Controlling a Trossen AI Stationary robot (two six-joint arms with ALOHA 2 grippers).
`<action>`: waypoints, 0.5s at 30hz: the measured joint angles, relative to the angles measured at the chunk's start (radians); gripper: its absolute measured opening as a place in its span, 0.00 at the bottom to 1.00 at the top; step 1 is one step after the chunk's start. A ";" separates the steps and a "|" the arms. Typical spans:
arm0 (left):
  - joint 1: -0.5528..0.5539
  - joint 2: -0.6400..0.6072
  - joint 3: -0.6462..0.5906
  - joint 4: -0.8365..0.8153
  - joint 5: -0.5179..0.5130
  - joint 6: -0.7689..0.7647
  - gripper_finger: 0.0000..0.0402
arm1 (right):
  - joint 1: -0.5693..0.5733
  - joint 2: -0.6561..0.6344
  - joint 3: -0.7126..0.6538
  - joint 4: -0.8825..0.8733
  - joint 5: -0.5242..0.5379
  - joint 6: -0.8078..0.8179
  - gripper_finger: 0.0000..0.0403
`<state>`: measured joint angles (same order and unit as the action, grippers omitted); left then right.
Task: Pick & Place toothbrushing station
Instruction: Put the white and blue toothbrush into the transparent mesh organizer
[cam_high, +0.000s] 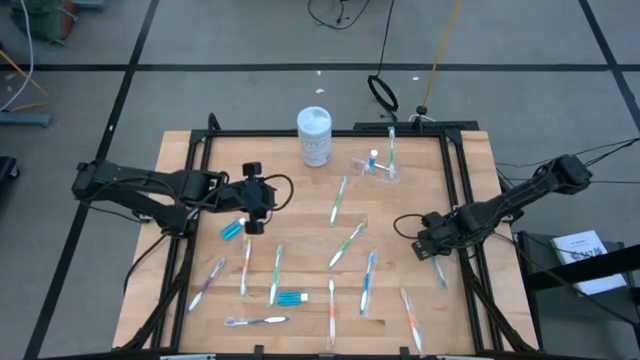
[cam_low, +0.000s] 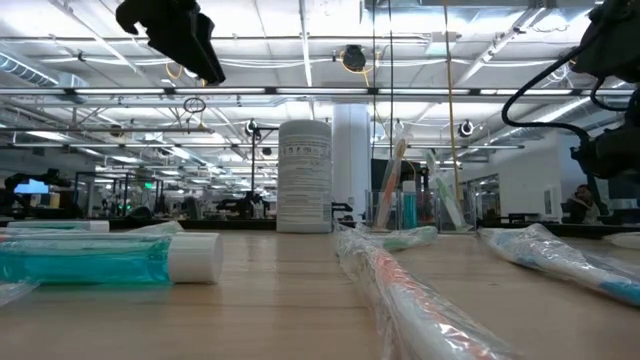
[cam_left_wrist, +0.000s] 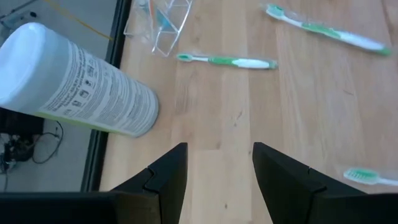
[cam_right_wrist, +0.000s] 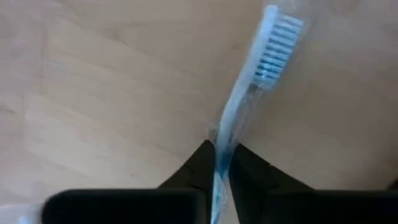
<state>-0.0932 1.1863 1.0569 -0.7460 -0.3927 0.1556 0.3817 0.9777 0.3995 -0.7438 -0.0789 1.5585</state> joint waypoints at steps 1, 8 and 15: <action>0.001 -0.003 0.000 -0.002 0.000 0.007 0.46 | 0.000 -0.004 0.000 0.008 0.003 -0.005 0.03; 0.007 -0.002 0.000 -0.002 -0.001 0.020 0.46 | 0.000 -0.042 0.042 0.069 0.115 -0.041 0.06; 0.008 0.005 0.000 -0.002 -0.001 0.023 0.46 | -0.021 -0.087 0.067 0.361 0.402 -0.281 0.02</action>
<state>-0.0853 1.1909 1.0569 -0.7479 -0.3939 0.1791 0.3606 0.8906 0.4662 -0.3824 0.3226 1.2778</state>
